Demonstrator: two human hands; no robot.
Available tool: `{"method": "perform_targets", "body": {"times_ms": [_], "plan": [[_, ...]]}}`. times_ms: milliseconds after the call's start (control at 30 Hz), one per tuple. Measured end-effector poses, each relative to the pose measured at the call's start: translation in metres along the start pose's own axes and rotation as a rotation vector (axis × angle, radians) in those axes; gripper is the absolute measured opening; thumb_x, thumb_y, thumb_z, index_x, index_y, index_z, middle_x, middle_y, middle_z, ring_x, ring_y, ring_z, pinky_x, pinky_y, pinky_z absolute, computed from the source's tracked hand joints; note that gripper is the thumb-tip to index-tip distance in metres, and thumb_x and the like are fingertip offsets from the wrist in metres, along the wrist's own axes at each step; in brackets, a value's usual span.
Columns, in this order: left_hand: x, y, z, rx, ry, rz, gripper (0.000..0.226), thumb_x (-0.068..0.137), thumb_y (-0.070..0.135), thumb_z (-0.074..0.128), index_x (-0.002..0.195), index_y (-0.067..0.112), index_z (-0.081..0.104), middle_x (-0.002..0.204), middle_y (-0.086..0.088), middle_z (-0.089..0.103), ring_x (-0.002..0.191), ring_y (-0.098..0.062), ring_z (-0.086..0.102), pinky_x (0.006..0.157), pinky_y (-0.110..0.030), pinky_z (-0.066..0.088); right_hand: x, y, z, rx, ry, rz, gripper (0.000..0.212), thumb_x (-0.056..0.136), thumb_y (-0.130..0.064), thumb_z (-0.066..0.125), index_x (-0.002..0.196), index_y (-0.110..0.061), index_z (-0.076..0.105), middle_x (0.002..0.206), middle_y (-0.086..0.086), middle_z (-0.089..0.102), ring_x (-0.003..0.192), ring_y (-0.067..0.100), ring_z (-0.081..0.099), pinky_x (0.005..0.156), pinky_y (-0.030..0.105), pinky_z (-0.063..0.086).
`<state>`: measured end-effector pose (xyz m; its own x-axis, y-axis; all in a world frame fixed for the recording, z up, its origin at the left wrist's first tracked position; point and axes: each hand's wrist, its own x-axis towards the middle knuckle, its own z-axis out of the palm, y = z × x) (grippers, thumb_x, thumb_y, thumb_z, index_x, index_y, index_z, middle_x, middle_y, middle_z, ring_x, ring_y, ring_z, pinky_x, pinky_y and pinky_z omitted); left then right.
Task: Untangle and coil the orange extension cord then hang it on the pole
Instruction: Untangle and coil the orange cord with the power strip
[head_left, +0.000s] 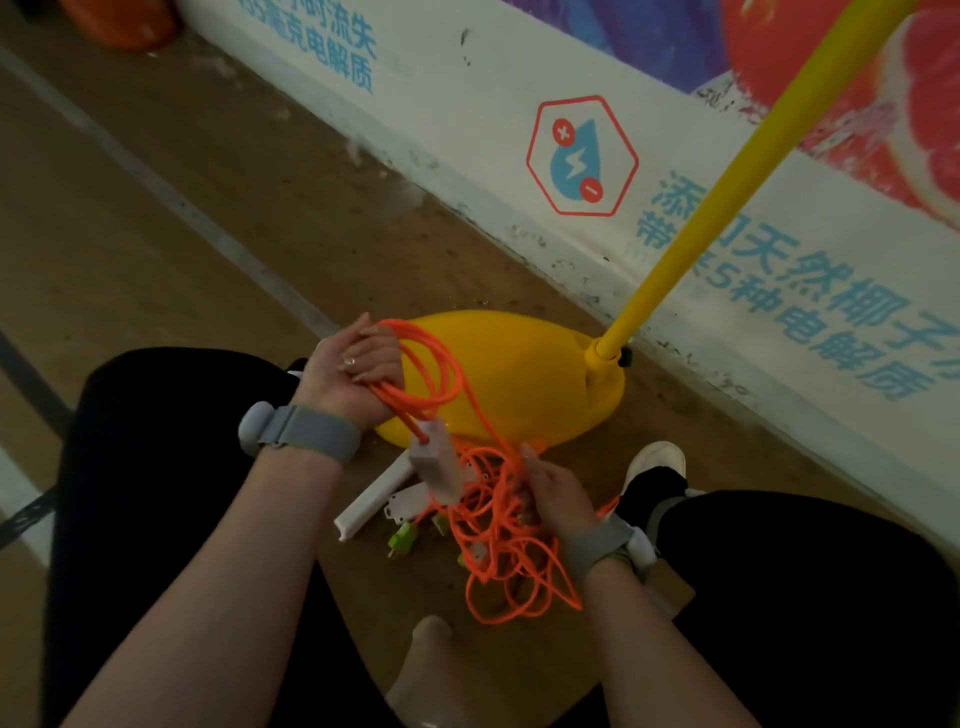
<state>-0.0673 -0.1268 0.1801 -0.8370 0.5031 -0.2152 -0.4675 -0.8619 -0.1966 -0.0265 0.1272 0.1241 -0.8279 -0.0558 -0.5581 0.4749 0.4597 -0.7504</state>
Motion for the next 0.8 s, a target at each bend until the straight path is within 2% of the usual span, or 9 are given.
{"method": "perform_targets", "body": {"times_ms": [67, 133, 233, 300, 400, 500, 667, 733, 800], "plan": [[0.003, -0.004, -0.002, -0.122, 0.116, 0.274, 0.042, 0.096, 0.023, 0.045, 0.056, 0.010, 0.043, 0.039, 0.003, 0.037, 0.031, -0.009, 0.035, 0.034, -0.020, 0.029, 0.000, 0.000, 0.002, -0.073, -0.004, -0.038, 0.043, 0.099, -0.031, 0.043, 0.061, -0.014, 0.052, 0.043, -0.004, 0.049, 0.039, 0.012, 0.050, 0.043, 0.021, 0.038], [0.011, -0.015, -0.005, -0.115, 0.243, 0.524, 0.044, 0.096, 0.020, 0.044, 0.053, 0.013, 0.040, 0.040, 0.006, 0.037, 0.031, -0.006, 0.034, 0.033, -0.017, 0.029, 0.000, 0.001, 0.008, -0.335, -0.010, -0.135, 0.039, 0.100, -0.031, 0.043, 0.067, -0.015, 0.057, 0.062, 0.005, 0.060, 0.067, 0.026, 0.060, 0.059, 0.029, 0.040], [0.026, -0.031, -0.016, 0.368, 0.461, 0.736, 0.040, 0.103, 0.023, 0.034, 0.063, 0.017, 0.037, 0.042, 0.009, 0.035, 0.033, -0.003, 0.031, 0.034, -0.015, 0.027, -0.012, -0.017, 0.025, -0.625, 0.008, -0.306, 0.037, 0.099, -0.039, 0.039, 0.094, -0.012, 0.065, 0.100, 0.014, 0.068, 0.099, 0.034, 0.059, 0.078, 0.039, 0.043], [0.035, -0.045, -0.029, 0.788, 0.605, 0.786, 0.039, 0.104, 0.023, 0.034, 0.065, 0.018, 0.036, 0.041, 0.009, 0.037, 0.035, -0.005, 0.031, 0.035, -0.016, 0.027, -0.024, -0.034, 0.033, -0.623, -0.062, -0.446, 0.034, 0.099, -0.037, 0.040, 0.093, -0.014, 0.064, 0.097, 0.013, 0.068, 0.097, 0.033, 0.060, 0.077, 0.039, 0.043], [0.039, -0.066, -0.045, 1.255, 0.716, 0.714, 0.038, 0.103, 0.027, 0.037, 0.067, 0.014, 0.038, 0.047, 0.002, 0.039, 0.037, -0.006, 0.035, 0.038, -0.019, 0.032, -0.039, -0.053, 0.036, -0.634, -0.197, -0.582, 0.021, 0.096, -0.025, 0.048, 0.092, -0.012, 0.063, 0.092, 0.014, 0.068, 0.091, 0.030, 0.061, 0.070, 0.033, 0.036], [0.039, -0.080, -0.061, 1.508, 0.613, 0.498, 0.034, 0.102, 0.021, 0.040, 0.069, 0.011, 0.040, 0.054, -0.005, 0.040, 0.040, -0.005, 0.038, 0.050, -0.026, 0.033, -0.041, -0.053, 0.030, -0.603, -0.253, -0.596, 0.014, 0.091, -0.015, 0.054, 0.090, -0.010, 0.067, 0.091, 0.014, 0.069, 0.088, 0.026, 0.061, 0.064, 0.019, 0.025], [0.030, -0.082, -0.061, 1.655, 0.554, 0.150, 0.018, 0.096, 0.026, 0.050, 0.080, 0.018, 0.053, 0.071, -0.006, 0.051, 0.063, -0.020, 0.048, 0.062, -0.033, 0.036, -0.032, -0.054, 0.011, -0.390, -0.121, -0.553, 0.005, 0.085, -0.016, 0.064, 0.088, -0.012, 0.066, 0.083, 0.007, 0.070, 0.077, 0.017, 0.062, 0.070, 0.029, 0.045], [0.027, -0.084, -0.059, 1.939, 0.475, -0.026, 0.019, 0.097, 0.021, 0.043, 0.094, 0.011, 0.058, 0.091, -0.017, 0.058, 0.082, -0.030, 0.056, 0.071, -0.035, 0.041, -0.031, -0.056, 0.005, -0.335, -0.063, -0.510, 0.021, 0.079, -0.018, 0.072, 0.092, -0.018, 0.055, 0.077, 0.003, 0.069, 0.074, 0.015, 0.064, 0.069, 0.031, 0.048], [0.023, -0.089, -0.059, 1.982, 0.404, -0.106, 0.034, 0.089, 0.043, 0.038, 0.094, 0.017, 0.059, 0.095, -0.018, 0.060, 0.081, -0.027, 0.057, 0.073, -0.037, 0.044, -0.029, -0.055, -0.002, -0.354, -0.019, -0.464, 0.042, 0.071, -0.024, 0.079, 0.090, -0.025, 0.042, 0.068, -0.004, 0.063, 0.065, 0.010, 0.059, 0.061, 0.026, 0.044]]}}
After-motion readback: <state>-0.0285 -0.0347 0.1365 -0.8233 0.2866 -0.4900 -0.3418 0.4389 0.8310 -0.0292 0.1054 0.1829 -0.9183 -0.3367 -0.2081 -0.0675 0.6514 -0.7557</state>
